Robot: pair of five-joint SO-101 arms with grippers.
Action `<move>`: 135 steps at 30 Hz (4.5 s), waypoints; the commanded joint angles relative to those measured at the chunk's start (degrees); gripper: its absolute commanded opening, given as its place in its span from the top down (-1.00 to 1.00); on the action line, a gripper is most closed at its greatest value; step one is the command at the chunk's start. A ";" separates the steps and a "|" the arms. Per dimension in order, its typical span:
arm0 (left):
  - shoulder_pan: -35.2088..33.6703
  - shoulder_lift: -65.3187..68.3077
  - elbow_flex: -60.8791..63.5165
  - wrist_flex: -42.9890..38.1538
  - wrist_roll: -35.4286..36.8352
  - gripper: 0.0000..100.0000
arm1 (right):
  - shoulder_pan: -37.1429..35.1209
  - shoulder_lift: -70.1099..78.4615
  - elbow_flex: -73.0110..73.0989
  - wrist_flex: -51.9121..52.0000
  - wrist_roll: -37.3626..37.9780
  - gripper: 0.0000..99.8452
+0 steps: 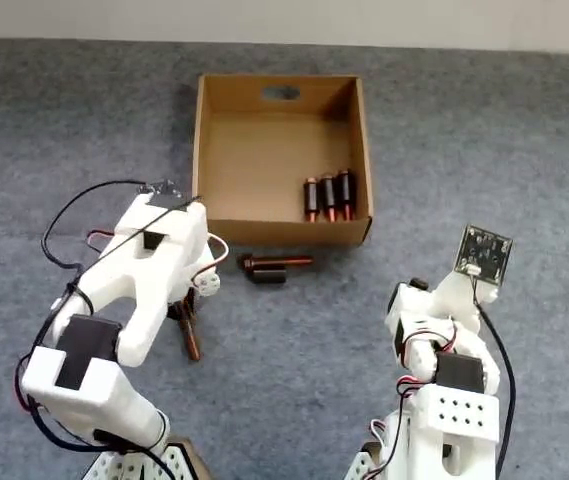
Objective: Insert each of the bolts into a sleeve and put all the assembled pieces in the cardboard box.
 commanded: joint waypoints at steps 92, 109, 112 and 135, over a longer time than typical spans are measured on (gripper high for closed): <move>21.67 -60.09 3.56 -29.36 -7.91 0.99 | -37.67 -19.38 20.79 -46.29 9.85 0.99; 23.16 -60.18 14.55 -37.89 -14.77 0.99 | -37.67 -19.38 20.79 -46.29 9.85 0.99; 23.52 -60.09 14.64 -36.13 -14.77 0.99 | -37.67 -19.38 20.79 -46.29 9.85 0.99; 26.42 -60.62 14.20 -22.68 -14.86 0.87 | -37.67 -19.38 20.79 -46.11 9.85 0.99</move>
